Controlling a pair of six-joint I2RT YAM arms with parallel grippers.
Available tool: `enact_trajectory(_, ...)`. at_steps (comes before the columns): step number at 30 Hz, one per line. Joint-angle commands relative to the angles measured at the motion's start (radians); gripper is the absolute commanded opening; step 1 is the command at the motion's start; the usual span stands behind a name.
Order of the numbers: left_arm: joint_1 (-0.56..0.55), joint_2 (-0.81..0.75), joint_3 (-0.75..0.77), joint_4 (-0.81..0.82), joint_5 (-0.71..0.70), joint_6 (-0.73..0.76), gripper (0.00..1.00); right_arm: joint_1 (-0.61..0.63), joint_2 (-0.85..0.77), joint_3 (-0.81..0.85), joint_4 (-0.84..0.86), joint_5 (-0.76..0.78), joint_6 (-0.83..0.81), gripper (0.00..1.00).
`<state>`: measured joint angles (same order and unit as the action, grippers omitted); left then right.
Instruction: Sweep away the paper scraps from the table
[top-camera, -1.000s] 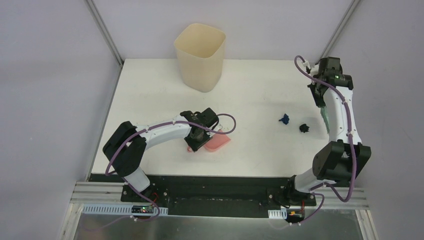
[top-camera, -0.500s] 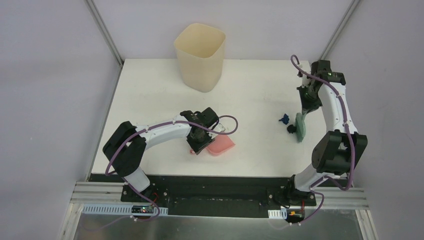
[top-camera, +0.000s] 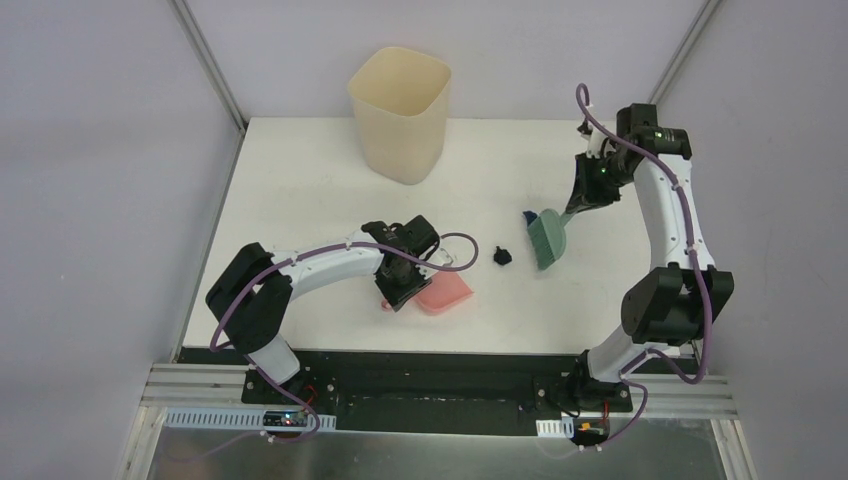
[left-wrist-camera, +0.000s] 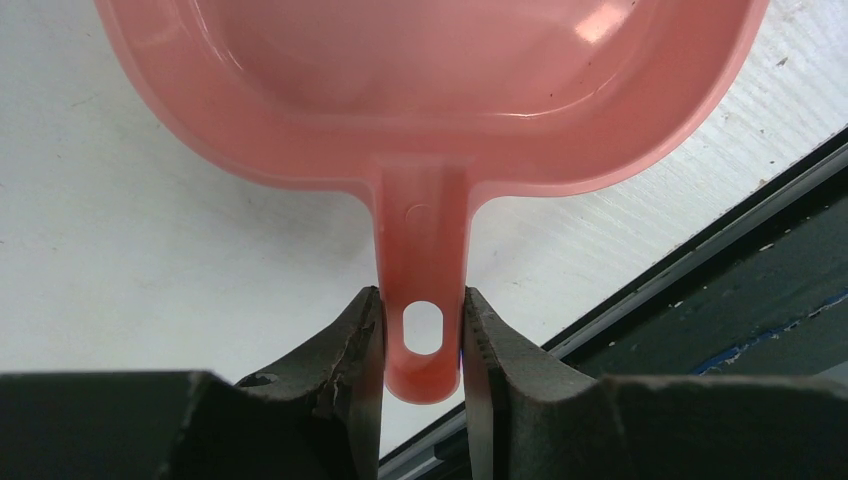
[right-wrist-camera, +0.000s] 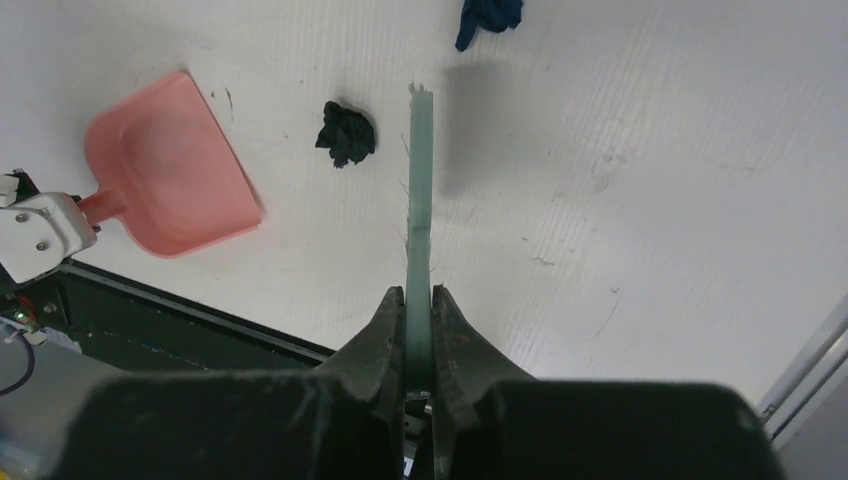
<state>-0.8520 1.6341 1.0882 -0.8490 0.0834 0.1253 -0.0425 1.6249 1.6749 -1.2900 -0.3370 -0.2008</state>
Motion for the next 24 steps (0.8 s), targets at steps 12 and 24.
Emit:
enact_trajectory(12,-0.022,-0.024,0.090,-0.052,-0.011,-0.007,0.13,0.145,0.069,0.128,0.295,0.515,-0.158,0.00)
enact_trajectory(24,-0.104,0.046,0.204,-0.132,-0.172,0.003,0.13,0.228,0.246,0.242,0.327,0.562,-0.164,0.00)
